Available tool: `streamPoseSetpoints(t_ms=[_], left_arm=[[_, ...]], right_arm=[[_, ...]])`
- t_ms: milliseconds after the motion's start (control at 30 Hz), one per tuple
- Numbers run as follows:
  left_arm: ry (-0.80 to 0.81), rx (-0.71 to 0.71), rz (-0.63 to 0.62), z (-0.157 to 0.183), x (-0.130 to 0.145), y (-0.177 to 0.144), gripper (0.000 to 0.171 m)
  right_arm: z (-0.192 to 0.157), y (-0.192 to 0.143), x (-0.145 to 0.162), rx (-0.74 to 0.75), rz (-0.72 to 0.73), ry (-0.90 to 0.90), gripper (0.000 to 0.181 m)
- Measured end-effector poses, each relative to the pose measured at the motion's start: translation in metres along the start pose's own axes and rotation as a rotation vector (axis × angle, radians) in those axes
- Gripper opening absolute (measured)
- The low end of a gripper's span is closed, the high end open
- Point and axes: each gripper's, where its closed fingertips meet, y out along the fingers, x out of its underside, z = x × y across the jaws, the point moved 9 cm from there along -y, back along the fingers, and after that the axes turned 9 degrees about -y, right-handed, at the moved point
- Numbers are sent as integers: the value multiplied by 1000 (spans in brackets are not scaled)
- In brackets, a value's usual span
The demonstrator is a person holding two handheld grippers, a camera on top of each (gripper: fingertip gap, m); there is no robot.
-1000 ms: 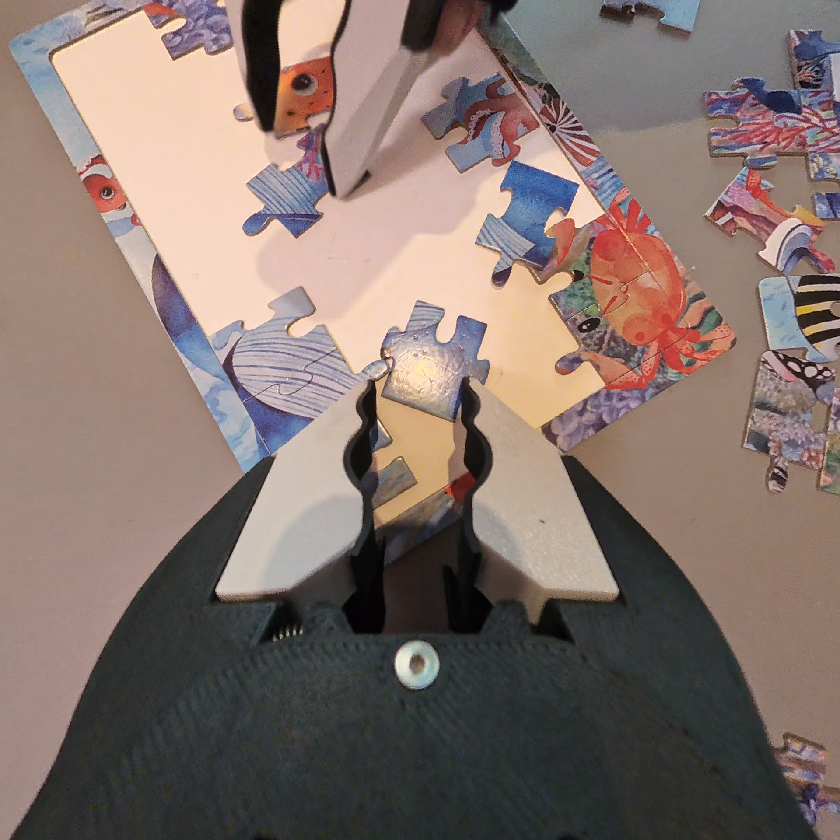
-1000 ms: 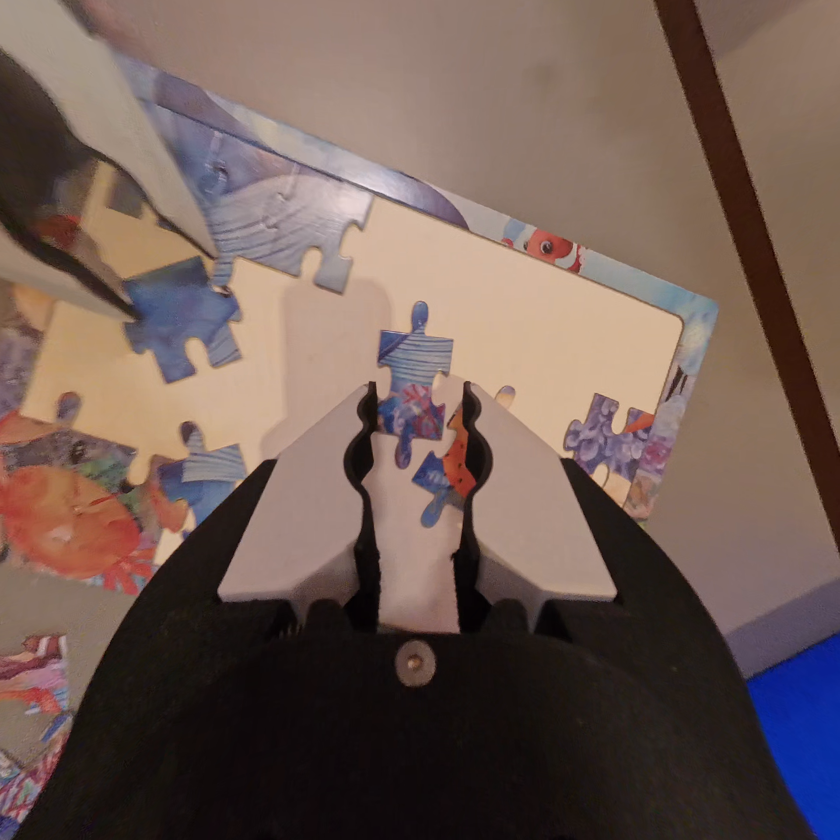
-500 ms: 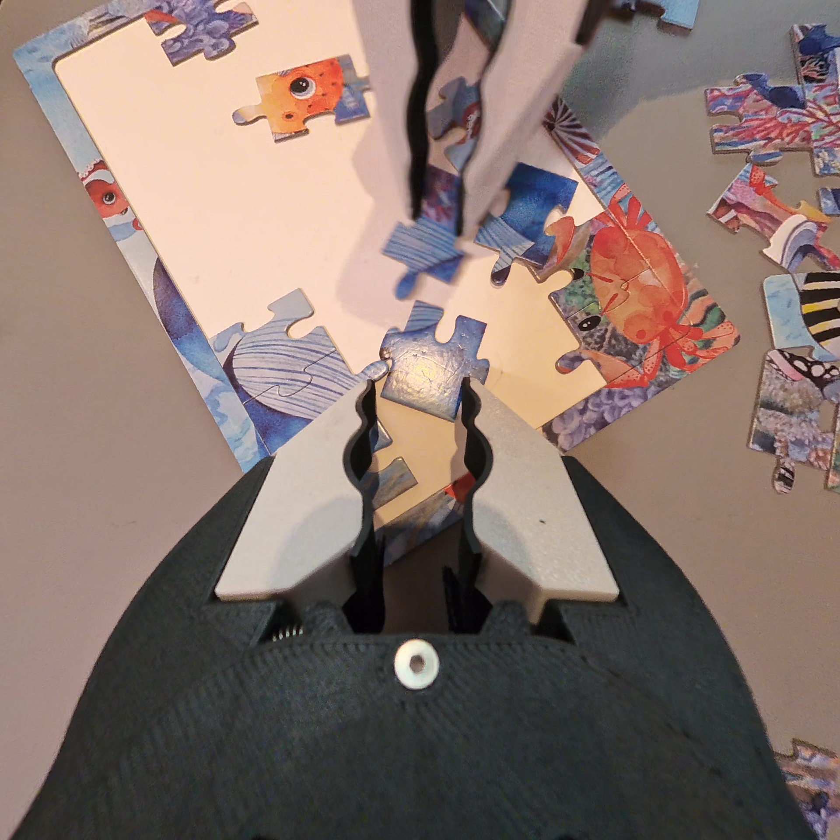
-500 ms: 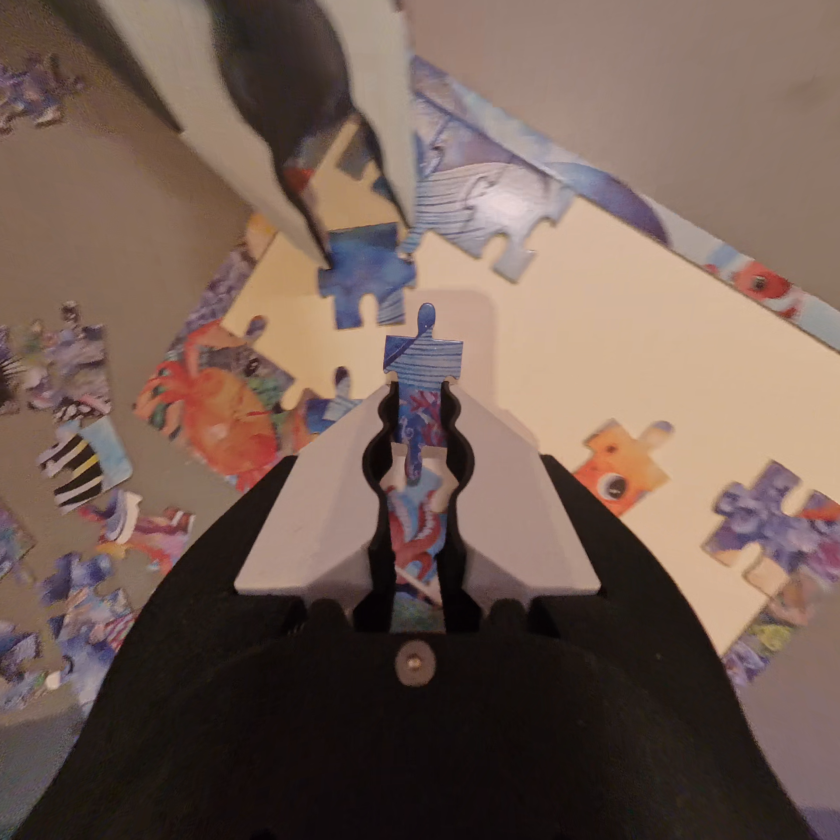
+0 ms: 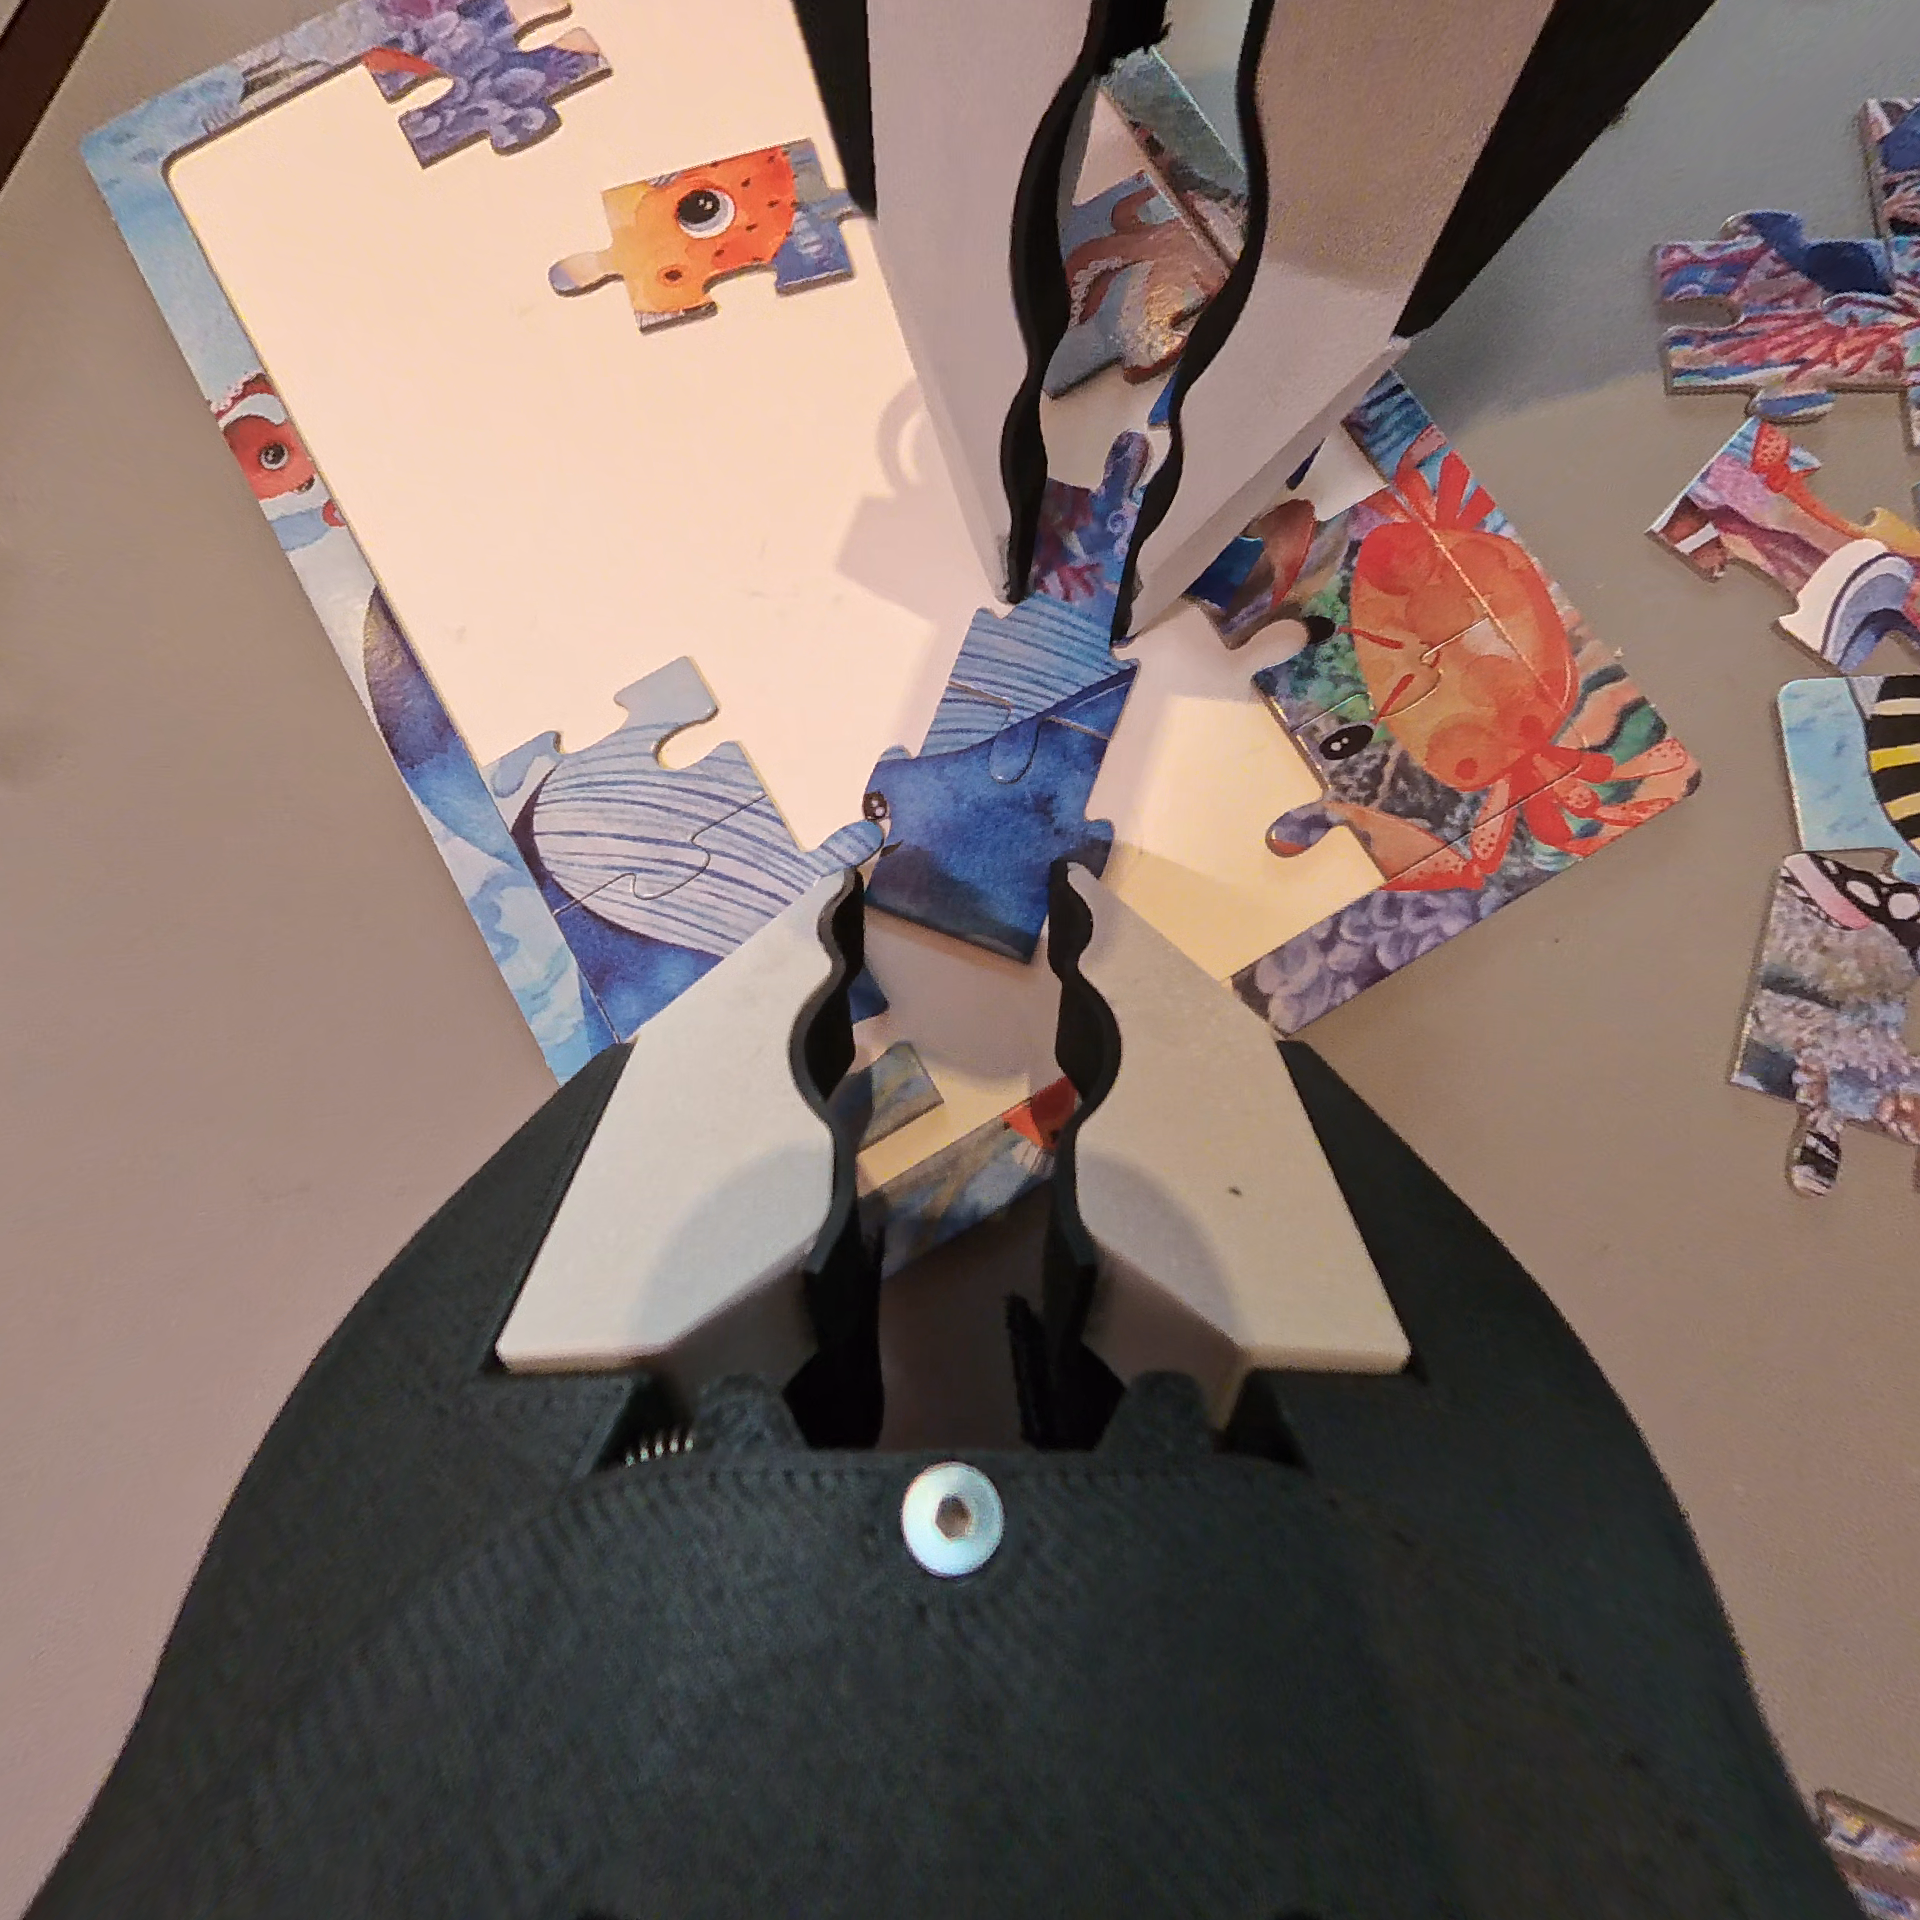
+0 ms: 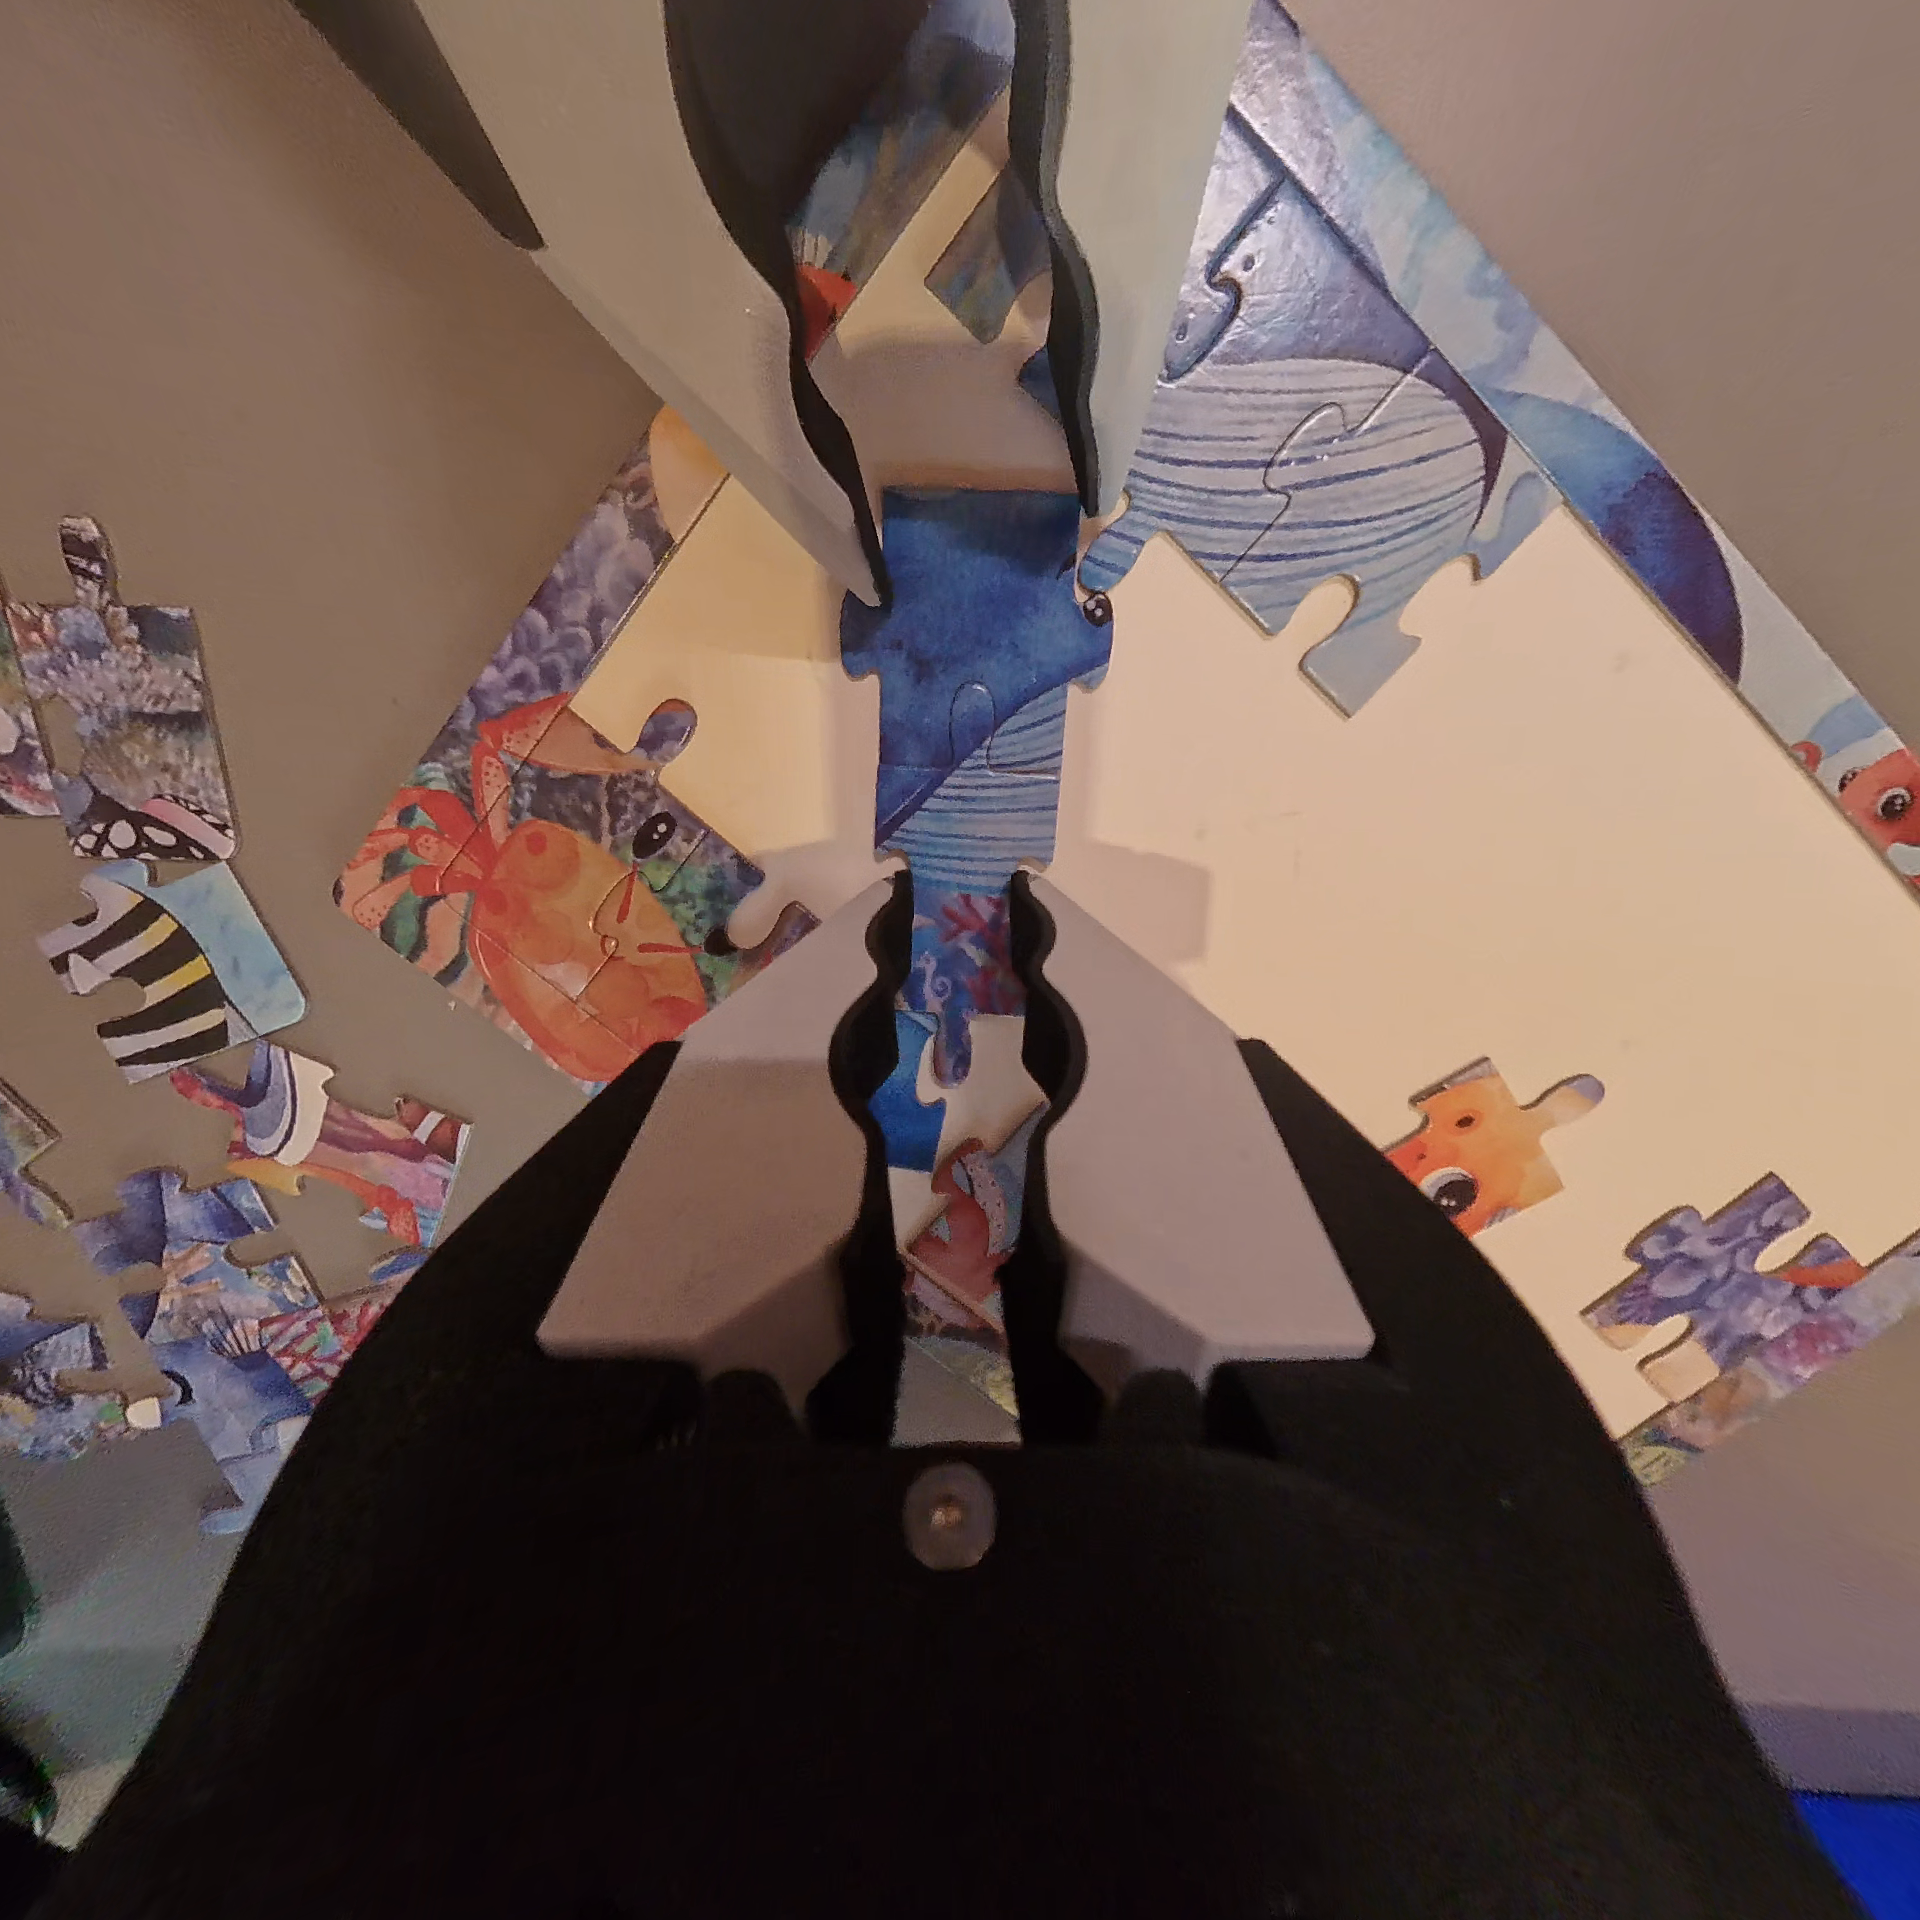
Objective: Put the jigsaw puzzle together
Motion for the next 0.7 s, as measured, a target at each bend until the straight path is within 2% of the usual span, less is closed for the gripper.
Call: streamPoseSetpoints(t_ms=[233, 333, 367, 433, 467, 533, 600, 633, 700], left_arm=[[8, -3, -4, 0, 0, 0, 35], [11, -4, -5, 0, 0, 0, 35], [11, -2, -5, 0, 0, 0, 35], [10, 3, -4, 0, 0, 0, 35], [8, 6, -4, -1, 0, 0, 35], [3, 10, -2, -1, 0, 0, 35], [1, 9, 1, -1, 0, 0, 35], [0, 7, 0, -1, 0, 0, 35], [0, 5, -1, 0, 0, 0, 35]], right_arm=[[6, 1, -6, -54, -76, 25, 17], [6, -7, -6, -19, -47, 46, 30], [6, -12, -7, 3, -16, 49, 28], [2, -21, -13, 29, 76, 44, 3], [1, -23, -17, 38, 125, 45, 0], [-2, -13, -20, 49, 146, 51, 0], [-2, 7, -12, 46, 67, 71, 0], [-1, 5, -14, 54, 124, 92, 0], [-4, 1, -13, 66, 121, 83, 0]])
